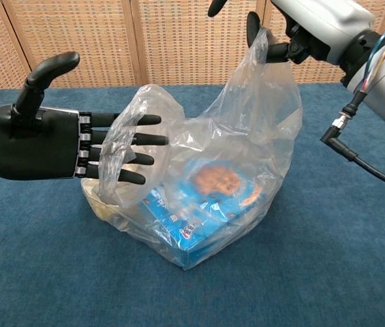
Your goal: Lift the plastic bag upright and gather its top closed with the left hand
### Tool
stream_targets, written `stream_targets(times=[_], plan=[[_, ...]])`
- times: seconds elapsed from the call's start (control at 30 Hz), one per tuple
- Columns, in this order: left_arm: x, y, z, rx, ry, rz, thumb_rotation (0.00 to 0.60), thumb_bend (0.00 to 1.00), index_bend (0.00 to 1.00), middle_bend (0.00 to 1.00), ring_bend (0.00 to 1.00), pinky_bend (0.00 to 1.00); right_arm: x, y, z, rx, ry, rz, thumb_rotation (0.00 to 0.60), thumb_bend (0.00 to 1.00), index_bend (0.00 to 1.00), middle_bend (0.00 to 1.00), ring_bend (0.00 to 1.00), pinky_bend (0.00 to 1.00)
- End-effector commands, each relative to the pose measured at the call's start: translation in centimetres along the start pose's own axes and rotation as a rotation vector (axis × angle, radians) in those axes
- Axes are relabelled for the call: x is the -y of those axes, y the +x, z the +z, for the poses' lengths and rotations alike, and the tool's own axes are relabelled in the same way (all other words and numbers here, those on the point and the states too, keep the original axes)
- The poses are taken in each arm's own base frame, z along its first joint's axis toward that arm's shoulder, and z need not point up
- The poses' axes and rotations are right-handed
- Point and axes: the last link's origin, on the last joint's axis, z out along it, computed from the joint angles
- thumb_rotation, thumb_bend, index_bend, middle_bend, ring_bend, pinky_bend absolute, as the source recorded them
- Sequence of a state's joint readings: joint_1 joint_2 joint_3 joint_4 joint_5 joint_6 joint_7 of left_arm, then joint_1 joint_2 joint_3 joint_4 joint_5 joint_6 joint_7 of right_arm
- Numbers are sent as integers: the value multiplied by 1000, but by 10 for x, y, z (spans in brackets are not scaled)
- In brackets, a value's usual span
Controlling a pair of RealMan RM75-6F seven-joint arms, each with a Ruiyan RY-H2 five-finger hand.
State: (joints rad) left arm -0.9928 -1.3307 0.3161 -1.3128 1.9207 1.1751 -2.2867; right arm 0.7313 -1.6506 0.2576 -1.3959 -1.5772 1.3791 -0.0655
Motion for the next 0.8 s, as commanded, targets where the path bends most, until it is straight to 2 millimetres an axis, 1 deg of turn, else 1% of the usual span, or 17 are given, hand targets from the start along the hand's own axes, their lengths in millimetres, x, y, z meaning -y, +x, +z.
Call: stream_targets(times=[0.03,0.13,0.23,0.4,0.53,0.67,0.8], plan=[[-2,-2,9,35,-25,-19,224,87,170,147,213,214,1,0,0,-1,1,2,600,939,293,83,0,0],[-4,-6,19,83,-51,-35,146,95,165,118,172,196,2,0,0,-3,5,5,600,939,292,83,0,0],[-6,-6,27,101,-90,-67,108,94,159,98,127,173,3,0,0,-3,7,8,600,937,292,84,0,0],[-9,-7,37,132,-132,-105,103,95,165,97,113,121,3,2,0,-7,3,14,600,937,292,84,0,0],[-10,-8,41,149,-157,-137,102,96,173,97,111,120,3,3,0,-9,1,14,600,938,292,84,0,0],[-13,-4,42,129,-204,-174,102,95,180,96,107,120,2,4,0,-13,-3,14,600,936,293,84,0,0],[-17,-4,51,115,-242,-205,96,95,182,95,104,111,1,6,0,-20,-9,22,600,939,293,84,0,0]])
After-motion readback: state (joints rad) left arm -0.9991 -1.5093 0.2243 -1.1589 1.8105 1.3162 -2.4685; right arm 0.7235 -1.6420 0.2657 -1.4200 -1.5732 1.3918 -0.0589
